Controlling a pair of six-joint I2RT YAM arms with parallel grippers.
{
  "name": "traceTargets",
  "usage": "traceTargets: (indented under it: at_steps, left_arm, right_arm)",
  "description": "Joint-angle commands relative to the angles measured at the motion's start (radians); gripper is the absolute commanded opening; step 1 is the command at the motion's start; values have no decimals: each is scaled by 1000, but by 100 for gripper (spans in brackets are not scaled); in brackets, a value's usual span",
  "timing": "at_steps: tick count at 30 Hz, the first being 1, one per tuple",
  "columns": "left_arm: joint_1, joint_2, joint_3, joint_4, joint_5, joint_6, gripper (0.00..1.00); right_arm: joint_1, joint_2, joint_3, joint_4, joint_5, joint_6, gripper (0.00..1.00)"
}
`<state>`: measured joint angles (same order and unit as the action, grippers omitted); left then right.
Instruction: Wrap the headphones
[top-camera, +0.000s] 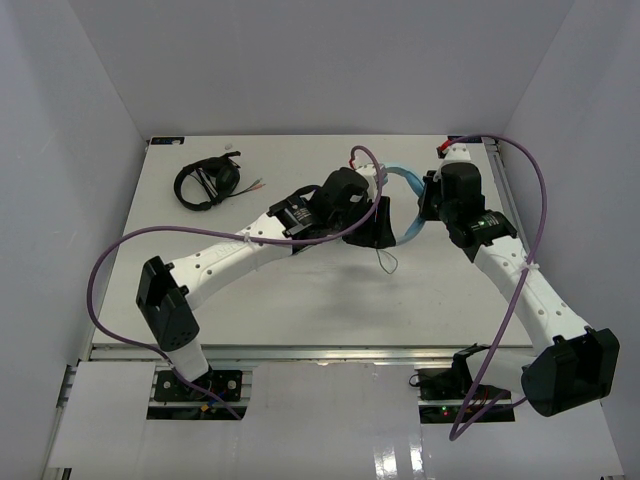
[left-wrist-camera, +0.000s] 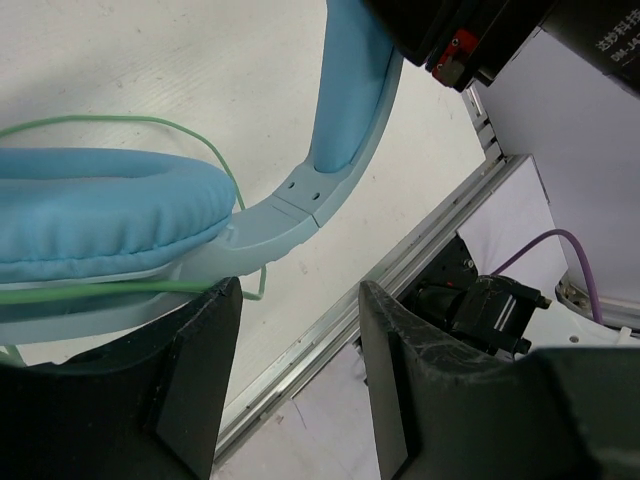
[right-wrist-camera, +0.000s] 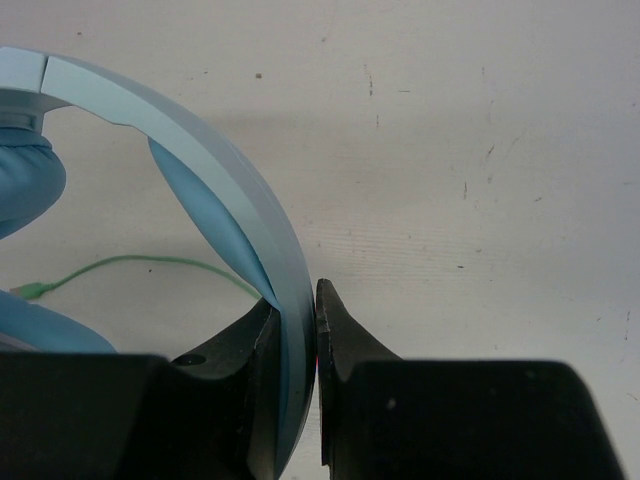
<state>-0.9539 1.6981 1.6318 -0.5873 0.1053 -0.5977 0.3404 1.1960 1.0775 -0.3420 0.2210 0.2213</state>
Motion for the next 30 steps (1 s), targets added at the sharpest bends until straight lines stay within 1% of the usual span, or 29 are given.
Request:
traceTargets:
  at_steps: [1, 4, 7, 10, 15, 17, 20, 23, 25, 27, 28, 30]
  left_arm:
    - [0, -63, 19, 29, -22, 6, 62]
    - [0, -103, 10, 38, -19, 28, 65]
    - [0, -161, 13, 44, 1, 65, 67]
    - [0, -213, 14, 53, 41, 97, 67]
    - [0, -282, -21, 53, 51, 116, 68]
    - [0, -313, -66, 53, 39, 108, 67]
    - [0, -395, -131, 54, 2, 89, 62]
    - [1, -519, -236, 73, -52, 77, 53]
    - [3, -588, -319, 86, -106, 85, 49]
    - [3, -680, -393, 94, -161, 104, 48]
    - [6, -736, -417, 98, -171, 111, 47]
    - [7, -799, -481, 98, -200, 143, 47]
  right_arm:
    - [-4, -44, 12, 103, -49, 42, 8]
    - [-5, -54, 1, 106, -88, 24, 8]
    - [-13, -58, -10, 109, -130, 11, 8]
    - [-30, -58, -20, 107, -198, 9, 8]
    - [-53, -58, -31, 107, -285, 9, 8]
    - [-56, -60, -31, 108, -301, 5, 8]
    - [-69, -67, -33, 107, -360, -10, 8]
    - [-94, -67, -36, 107, -478, -43, 8]
    - [-120, -62, -36, 109, -585, -63, 8]
    - [-146, -51, -36, 109, -684, -75, 8]
    - [-155, -49, -34, 109, -706, -80, 8]
    - [-162, -43, -34, 110, -770, -91, 8]
